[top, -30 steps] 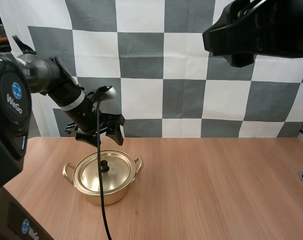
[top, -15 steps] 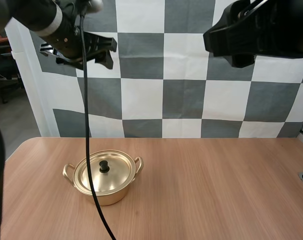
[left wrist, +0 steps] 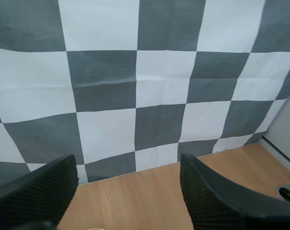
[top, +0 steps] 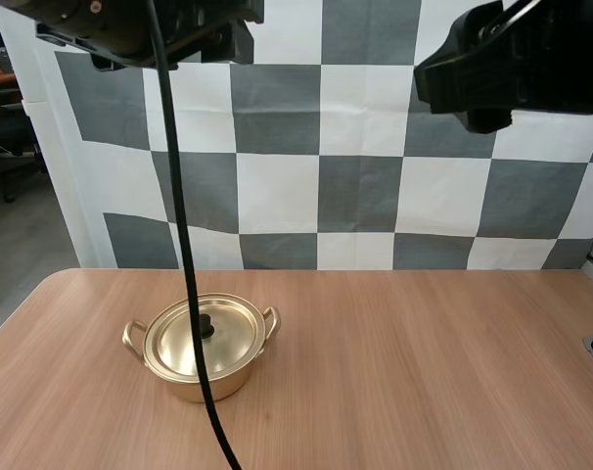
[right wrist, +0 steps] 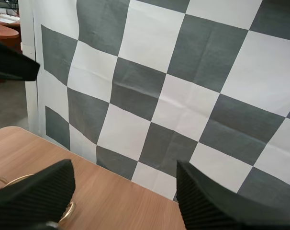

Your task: Open the pot, put the car inside, and close it

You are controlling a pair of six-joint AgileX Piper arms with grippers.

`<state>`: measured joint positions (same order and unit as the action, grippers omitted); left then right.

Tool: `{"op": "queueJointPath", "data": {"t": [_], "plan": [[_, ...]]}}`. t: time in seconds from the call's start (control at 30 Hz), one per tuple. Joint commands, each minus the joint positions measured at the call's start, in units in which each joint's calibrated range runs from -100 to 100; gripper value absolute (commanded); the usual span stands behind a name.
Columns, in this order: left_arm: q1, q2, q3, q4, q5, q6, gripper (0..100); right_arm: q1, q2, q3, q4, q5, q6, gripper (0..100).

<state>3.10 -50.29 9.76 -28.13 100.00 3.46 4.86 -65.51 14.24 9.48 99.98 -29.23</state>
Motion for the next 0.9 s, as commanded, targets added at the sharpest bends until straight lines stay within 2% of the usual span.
{"op": "queueJointPath", "data": {"t": [0.0, 0.3, 0.6, 0.77, 0.87], "plan": [[-0.05, -6.8, 5.3, 1.0, 0.0, 0.0, 100, 0.0, 0.0, 0.0, 0.0, 0.0, 0.3, 100], [-0.05, -19.0, 14.2, 6.3, 0.0, 1.5, 100, -0.3, -0.9, 0.3, 0.1, 0.0, 2.0, 100], [-0.05, -26.7, 19.5, 7.9, 0.0, 1.7, 100, -5.5, -14.0, 9.9, 2.4, 0.0, 3.3, 100], [-0.05, -29.8, 24.5, 8.0, 0.0, 1.9, 100, -7.0, -20.7, 12.9, 2.2, 0.0, 3.2, 100], [0.18, -30.6, 24.7, 13.2, 0.0, 1.9, 100, -7.0, -22.9, 13.0, 0.6, 0.0, 3.2, 100]]}}
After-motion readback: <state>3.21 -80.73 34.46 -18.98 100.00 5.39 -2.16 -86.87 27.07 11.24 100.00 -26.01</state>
